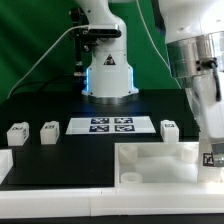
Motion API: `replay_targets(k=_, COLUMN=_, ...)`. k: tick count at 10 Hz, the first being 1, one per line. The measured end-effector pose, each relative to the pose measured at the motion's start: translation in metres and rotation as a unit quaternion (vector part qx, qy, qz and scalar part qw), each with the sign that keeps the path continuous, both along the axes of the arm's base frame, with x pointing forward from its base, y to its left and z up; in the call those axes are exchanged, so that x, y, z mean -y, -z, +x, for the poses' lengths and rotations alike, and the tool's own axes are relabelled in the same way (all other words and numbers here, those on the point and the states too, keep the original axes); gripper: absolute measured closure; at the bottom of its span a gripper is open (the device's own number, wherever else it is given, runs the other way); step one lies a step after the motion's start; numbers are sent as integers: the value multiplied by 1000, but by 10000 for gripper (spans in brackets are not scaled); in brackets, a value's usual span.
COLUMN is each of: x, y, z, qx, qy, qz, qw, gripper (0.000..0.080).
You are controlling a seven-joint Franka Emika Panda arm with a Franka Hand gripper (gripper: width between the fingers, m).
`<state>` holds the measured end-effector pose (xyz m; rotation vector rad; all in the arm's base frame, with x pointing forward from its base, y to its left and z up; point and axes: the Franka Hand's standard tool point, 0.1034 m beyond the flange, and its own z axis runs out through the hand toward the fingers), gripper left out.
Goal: Assemble one leg
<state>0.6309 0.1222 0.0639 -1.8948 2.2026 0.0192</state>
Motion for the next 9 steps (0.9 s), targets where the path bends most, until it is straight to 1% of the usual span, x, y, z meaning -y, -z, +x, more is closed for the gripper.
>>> replay_targets(k=2, x=-1, y=-10, z=3, qx=10, qy=-21, qz=-1, qw=1000, gripper=150)
replay_targets(k=4, x=-2, y=-25, z=8, qx=24, qy=-39, qz=-2, qw=999, gripper=150)
replay_targets(k=5, x=-2, y=-27, z=9, qx=27, qy=-51, qz=-4, qw=998, gripper=150)
replay_targets(k=9, x=-4, y=-26, z=8, qx=26, qy=-62, qz=-5, qw=998, gripper=150)
